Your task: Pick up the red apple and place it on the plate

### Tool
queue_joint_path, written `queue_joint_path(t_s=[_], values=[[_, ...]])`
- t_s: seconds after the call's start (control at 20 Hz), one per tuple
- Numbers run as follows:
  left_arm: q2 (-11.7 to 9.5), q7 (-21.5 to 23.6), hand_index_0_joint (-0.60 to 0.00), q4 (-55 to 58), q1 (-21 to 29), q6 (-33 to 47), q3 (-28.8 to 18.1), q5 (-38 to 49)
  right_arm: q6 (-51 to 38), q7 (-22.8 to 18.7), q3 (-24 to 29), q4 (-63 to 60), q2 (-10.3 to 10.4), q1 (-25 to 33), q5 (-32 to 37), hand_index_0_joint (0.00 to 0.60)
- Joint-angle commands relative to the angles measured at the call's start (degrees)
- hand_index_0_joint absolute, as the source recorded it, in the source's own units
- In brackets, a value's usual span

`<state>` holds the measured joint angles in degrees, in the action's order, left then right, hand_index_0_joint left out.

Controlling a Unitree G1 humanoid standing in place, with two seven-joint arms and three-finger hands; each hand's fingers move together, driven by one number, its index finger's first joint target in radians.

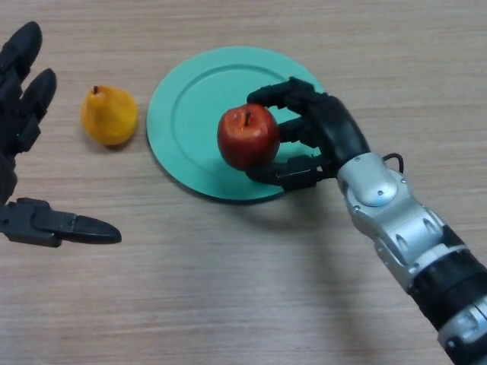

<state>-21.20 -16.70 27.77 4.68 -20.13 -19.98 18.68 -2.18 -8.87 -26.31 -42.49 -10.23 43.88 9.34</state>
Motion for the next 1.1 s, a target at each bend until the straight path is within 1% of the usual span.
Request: queue_joint_path(t_s=[0.05, 0.1, 0.15, 0.2, 0.25, 0.3, 0.35, 0.4, 0.45, 0.5, 0.55, 0.6, 0.65, 0.7, 0.75, 0.8, 0.85, 0.9, 0.95, 1.0, 1.05, 1.1], values=[[-3.3, 0.0, 0.0, 3.8, 1.2, 4.0, -7.0, 3.8, -8.9, -4.4, 0.1, -1.0, -0.7, 5.6, 2.8, 0.6], [-3.4, 0.0, 0.0, 3.7, 1.1, 4.1, -7.4, 4.1, -8.3, -4.8, -0.5, -1.7, -0.7, 5.7, 2.6, 0.6], [-3.7, 0.3, 0.0, 3.2, 1.3, 4.8, -8.2, 4.2, -6.8, -3.4, -0.8, -1.7, -0.7, 5.5, 0.4, 0.55], [-3.7, 0.3, 0.0, 3.1, 1.3, 4.9, -8.3, 4.2, -6.7, -3.2, -0.8, -1.7, -0.7, 5.4, 0.1, 0.449], [-3.8, 0.4, 0.0, 2.9, 1.2, 5.5, -8.2, 3.9, -5.7, -2.5, -0.5, -1.1, -0.7, 5.1, -0.6, 0.3], [-3.8, 0.5, 0.0, 2.8, 1.0, 5.9, -8.1, 3.6, -4.9, -1.9, -0.1, -0.4, -0.7, 4.8, -1.1, 0.2], [-3.8, 0.6, 0.0, 2.4, 0.7, 6.6, -7.6, 2.7, -2.5, -1.7, 1.7, 1.1, -0.7, 4.6, -4.0, 0.056], [-3.8, 0.7, 0.0, 2.3, 0.5, 6.8, -7.3, 2.4, -1.2, -1.7, 3.0, 2.0, -0.7, 4.5, -5.6, 0.0], [-3.9, 0.7, 0.0, 2.4, 0.6, 6.6, -7.2, 2.2, -0.4, -2.7, 5.5, 2.0, -0.7, 5.7, -8.7, 0.0], [-3.9, 0.8, 0.0, 2.4, 0.6, 6.4, -7.1, 2.2, 0.2, -2.7, 6.4, 2.3, -0.7, 5.8, -9.8, 0.0], [-3.8, 0.6, 0.0, 2.5, 0.5, 6.4, -7.0, 2.0, 0.7, -1.7, 10.0, 5.1, -0.7, 5.5, -12.5, 0.0], [-3.8, 0.5, 0.0, 2.6, 0.3, 6.3, -7.1, 2.2, 0.7, -1.1, 11.3, 6.4, -0.7, 5.3, -13.2, 0.0], [-3.5, 0.3, 0.0, 2.9, 0.2, 6.5, -6.9, 2.2, 0.1, 1.7, 16.3, 11.6, -0.7, 4.3, -16.2, 0.0], [-3.4, 0.3, 0.0, 2.9, 0.2, 6.6, -6.8, 2.2, -0.2, 2.6, 18.0, 14.3, -0.7, 3.3, -16.5, 0.0], [-3.6, 0.1, 0.0, 2.5, 0.6, 6.5, -6.6, 2.1, 3.0, 6.0, 22.0, 23.4, -0.7, 0.1, -16.4, 0.0], [-3.5, 0.1, 0.0, 2.2, 0.8, 6.4, -6.7, 2.4, 4.0, 7.0, 23.5, 27.3, -0.7, -1.4, -16.0, 0.0], [-3.4, 0.5, 0.0, 2.1, 1.2, 6.4, -7.0, 3.5, 9.4, 11.5, 26.1, 39.5, -1.1, -7.1, -11.9, 0.0], [-3.4, 0.5, 0.0, 2.2, 1.2, 6.4, -7.0, 4.0, 11.7, 12.8, 26.8, 43.2, -1.6, -8.7, -10.6, 0.0], [-3.5, 0.7, 0.0, 2.5, 1.2, 6.2, -7.2, 5.4, 15.0, 14.9, 28.5, 51.7, -3.3, -13.0, -7.4, 0.0], [-3.6, 0.8, 0.0, 2.6, 1.1, 6.2, -7.1, 5.5, 15.5, 15.3, 29.0, 54.0, -3.9, -14.6, -6.6, 0.0], [-3.2, 1.2, 0.0, 2.9, 0.7, 7.3, -6.1, 4.5, 19.2, 15.9, 30.5, 61.2, -4.8, -19.7, -2.8, 0.0], [-3.1, 1.3, 0.0, 2.9, 0.7, 7.6, -5.6, 3.9, 20.5, 15.8, 31.0, 63.3, -5.0, -21.2, -1.4, 0.0]])
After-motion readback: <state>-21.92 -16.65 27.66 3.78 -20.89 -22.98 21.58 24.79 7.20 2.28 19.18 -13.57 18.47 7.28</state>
